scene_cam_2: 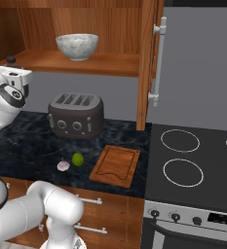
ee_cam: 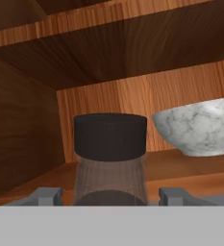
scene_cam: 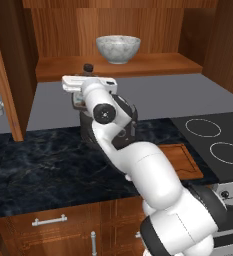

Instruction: Open the cabinet. Place the bowl and condiment on the counter. Then place the lime and garlic on the cutting board.

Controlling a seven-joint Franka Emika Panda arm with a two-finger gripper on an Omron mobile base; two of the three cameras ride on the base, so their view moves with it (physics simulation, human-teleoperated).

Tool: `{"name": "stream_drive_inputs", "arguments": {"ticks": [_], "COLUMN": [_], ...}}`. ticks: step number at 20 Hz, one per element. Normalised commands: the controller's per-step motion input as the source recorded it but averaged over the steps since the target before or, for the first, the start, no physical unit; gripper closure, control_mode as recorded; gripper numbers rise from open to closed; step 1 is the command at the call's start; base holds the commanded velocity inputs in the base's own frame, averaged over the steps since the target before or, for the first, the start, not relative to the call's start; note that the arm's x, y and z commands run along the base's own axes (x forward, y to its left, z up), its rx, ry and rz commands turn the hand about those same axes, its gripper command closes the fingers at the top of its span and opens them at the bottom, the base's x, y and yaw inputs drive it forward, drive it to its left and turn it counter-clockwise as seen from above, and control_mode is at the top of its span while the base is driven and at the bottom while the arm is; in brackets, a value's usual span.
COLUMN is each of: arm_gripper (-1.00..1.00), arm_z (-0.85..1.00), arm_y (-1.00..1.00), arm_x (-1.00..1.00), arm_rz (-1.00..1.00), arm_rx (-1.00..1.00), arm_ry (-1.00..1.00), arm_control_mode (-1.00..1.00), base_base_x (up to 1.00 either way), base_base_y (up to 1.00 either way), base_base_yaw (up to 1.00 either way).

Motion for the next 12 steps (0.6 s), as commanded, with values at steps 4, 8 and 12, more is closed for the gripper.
{"name": "stream_drive_inputs", "arguments": {"ticks": [4, 8, 12], "arm_gripper": [1.00, 1.00, 1.00], "arm_z": [-0.06, -0.14, -0.21], "arm_y": [0.12, 0.07, 0.08], "arm_x": [0.00, 0.00, 0.00], "arm_rz": [0.00, 0.00, 0.00], "arm_rx": [0.00, 0.01, 0.04], "arm_ry": [0.00, 0.00, 0.00], "arm_control_mode": [-1.00, -1.00, -1.00], "base_base_x": [0.00, 0.00, 0.00], "base_base_y": [0.00, 0.00, 0.00], "base_base_yaw": [0.00, 0.00, 0.00]}}
